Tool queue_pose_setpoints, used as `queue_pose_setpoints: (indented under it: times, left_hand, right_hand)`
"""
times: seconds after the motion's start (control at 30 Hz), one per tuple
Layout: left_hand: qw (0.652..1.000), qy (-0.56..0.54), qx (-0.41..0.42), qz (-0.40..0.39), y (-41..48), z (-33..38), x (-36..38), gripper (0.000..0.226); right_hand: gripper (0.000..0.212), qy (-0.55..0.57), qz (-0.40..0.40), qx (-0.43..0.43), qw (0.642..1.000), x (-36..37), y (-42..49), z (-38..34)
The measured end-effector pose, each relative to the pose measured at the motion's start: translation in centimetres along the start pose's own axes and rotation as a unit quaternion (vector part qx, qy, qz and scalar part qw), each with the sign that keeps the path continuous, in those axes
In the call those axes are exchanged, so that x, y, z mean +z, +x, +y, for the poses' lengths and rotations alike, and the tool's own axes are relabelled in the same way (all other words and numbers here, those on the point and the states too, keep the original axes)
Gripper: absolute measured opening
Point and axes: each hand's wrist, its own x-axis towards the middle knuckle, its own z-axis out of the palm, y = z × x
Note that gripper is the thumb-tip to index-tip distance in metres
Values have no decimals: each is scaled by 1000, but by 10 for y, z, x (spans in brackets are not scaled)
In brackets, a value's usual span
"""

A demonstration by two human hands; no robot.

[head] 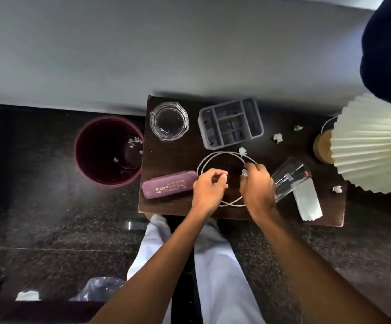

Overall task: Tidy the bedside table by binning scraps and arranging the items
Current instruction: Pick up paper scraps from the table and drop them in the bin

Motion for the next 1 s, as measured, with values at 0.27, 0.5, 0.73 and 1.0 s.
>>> queue_pose_setpoints:
  times: [0.27, 0.5, 0.73, 1.0]
  left_hand:
    - [999, -24, -30, 12, 0, -1, -5, 14]
    - [996, -80, -36, 14, -4, 0, -13, 14]
    - [985, -172, -18, 18, -9, 3, -40, 18]
    - [974, -222, -7, 52, -21, -10, -111, 18]
  right_hand:
    - [18, -54, -50, 4, 997, 1, 12, -1]
    - [14, 4, -7, -7, 1000, -1, 7, -2]
    - [19, 396, -46, 57, 915, -20, -20, -46]
    - [13, 485, -94, 18, 869, -6, -38, -116]
